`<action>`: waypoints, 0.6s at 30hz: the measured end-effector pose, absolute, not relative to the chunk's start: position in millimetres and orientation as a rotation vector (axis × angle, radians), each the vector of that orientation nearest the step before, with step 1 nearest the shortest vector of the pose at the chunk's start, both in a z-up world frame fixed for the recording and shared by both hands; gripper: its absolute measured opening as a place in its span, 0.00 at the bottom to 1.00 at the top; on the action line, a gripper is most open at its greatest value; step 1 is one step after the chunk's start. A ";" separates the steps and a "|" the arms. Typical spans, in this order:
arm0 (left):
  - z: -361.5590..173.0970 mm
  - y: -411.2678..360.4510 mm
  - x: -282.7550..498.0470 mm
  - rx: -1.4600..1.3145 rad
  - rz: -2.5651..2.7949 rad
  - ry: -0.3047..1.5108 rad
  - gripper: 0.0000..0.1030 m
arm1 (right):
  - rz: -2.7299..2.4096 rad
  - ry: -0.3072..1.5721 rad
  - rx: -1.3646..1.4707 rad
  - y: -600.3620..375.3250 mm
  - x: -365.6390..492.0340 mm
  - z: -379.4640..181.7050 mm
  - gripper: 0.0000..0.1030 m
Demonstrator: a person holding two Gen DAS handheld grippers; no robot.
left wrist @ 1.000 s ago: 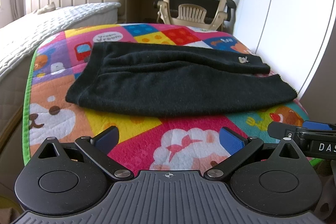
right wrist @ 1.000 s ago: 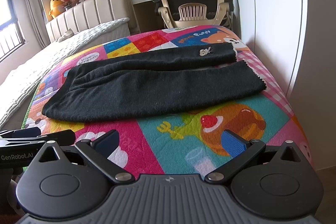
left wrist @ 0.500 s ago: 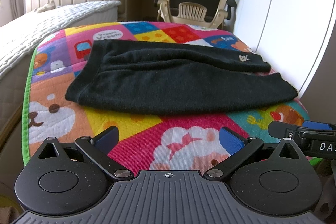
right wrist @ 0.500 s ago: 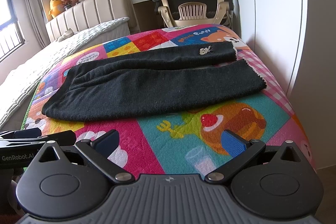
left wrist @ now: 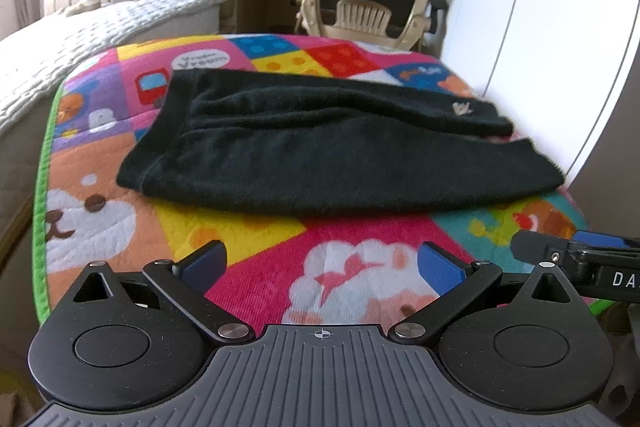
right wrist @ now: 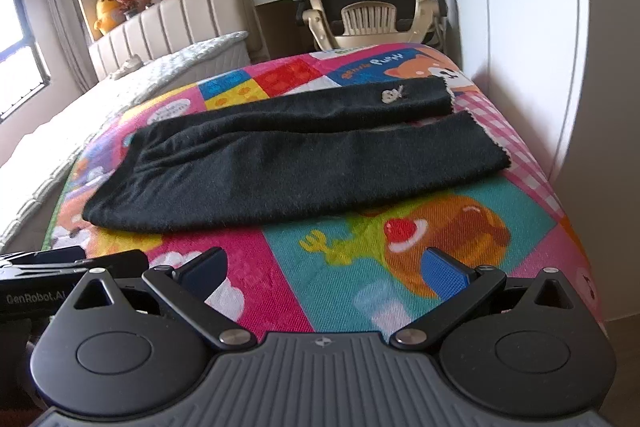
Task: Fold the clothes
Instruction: 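Grasp the folded black cloth's end with both grippers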
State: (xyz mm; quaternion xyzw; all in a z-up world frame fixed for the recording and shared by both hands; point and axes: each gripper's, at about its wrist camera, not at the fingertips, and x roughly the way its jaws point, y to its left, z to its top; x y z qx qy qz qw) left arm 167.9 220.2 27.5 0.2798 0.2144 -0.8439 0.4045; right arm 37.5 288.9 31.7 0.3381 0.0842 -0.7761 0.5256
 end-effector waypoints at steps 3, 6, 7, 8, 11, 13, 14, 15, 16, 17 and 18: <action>29.9 206.0 170.3 0.655 -2.175 0.566 1.00 | -1.825 0.176 0.722 284.5 30.8 39.0 1.00; 30.5 186.4 170.3 0.621 -2.186 0.582 1.00 | -1.799 0.142 0.598 278.6 25.1 47.1 1.00; 30.8 177.3 170.9 0.614 -2.190 0.604 1.00 | -1.792 0.138 0.568 274.9 22.7 49.5 1.00; 31.4 168.2 172.0 0.604 -2.203 0.630 1.00 | -1.786 0.140 0.550 270.0 19.6 52.1 1.00; 35.8 137.7 177.0 0.560 -2.261 0.697 1.00 | -1.742 0.168 0.526 248.7 3.3 58.1 1.00; 43.3 108.1 180.9 0.521 -2.249 0.702 1.00 | -1.752 0.172 0.539 233.1 -11.0 59.4 1.00; 46.4 92.9 183.0 0.505 -2.231 0.711 1.00 | -1.763 0.157 0.549 226.9 -19.4 58.8 1.00; 48.8 76.6 184.8 0.493 -2.211 0.724 1.00 | -1.773 0.140 0.561 221.3 -28.0 57.9 1.00; 49.9 57.9 186.0 0.487 -2.188 0.746 1.00 | -1.785 0.130 0.578 215.9 -37.0 56.6 0.98; 51.0 39.2 187.2 0.480 -2.165 0.767 0.99 | -1.798 0.133 0.590 211.3 -44.3 55.0 0.95; 50.8 20.0 187.6 0.479 -2.138 0.791 0.99 | -1.811 0.140 0.599 207.1 -50.7 53.5 0.84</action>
